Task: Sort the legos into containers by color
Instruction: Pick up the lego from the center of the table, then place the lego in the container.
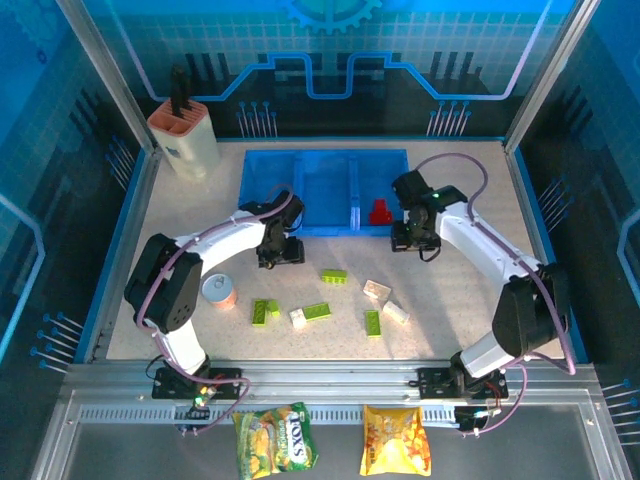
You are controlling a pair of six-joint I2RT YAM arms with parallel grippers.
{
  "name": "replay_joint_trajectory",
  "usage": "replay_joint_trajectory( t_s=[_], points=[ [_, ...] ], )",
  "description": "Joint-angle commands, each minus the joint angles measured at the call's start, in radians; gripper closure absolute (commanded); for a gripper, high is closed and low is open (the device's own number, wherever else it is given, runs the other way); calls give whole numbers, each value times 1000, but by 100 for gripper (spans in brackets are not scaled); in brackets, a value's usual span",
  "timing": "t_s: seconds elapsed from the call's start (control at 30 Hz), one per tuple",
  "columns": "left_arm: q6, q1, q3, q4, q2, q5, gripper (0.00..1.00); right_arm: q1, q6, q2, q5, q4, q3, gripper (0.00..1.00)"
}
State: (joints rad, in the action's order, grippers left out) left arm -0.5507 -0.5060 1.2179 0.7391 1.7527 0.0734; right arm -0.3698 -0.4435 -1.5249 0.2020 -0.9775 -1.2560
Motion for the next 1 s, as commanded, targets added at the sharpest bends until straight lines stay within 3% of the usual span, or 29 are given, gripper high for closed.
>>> replay_joint_trajectory(
  t_s=[0.0, 0.13, 0.47, 0.77, 0.97],
  points=[
    [15, -34, 76, 73, -39, -13, 38, 46, 18, 56, 12, -24, 31, 52],
    [92, -77, 152, 68, -33, -38, 39, 103, 38, 105, 7, -29, 59, 52],
    [489, -119, 298, 33, 32, -150, 42, 186, 74, 192, 2, -62, 90, 52],
    [776, -163, 512, 44, 166, -86, 42, 221, 85, 249, 3, -94, 96, 52],
    [845, -175, 629, -29, 248, -93, 41, 228, 83, 276, 9, -120, 92, 53]
  ],
)
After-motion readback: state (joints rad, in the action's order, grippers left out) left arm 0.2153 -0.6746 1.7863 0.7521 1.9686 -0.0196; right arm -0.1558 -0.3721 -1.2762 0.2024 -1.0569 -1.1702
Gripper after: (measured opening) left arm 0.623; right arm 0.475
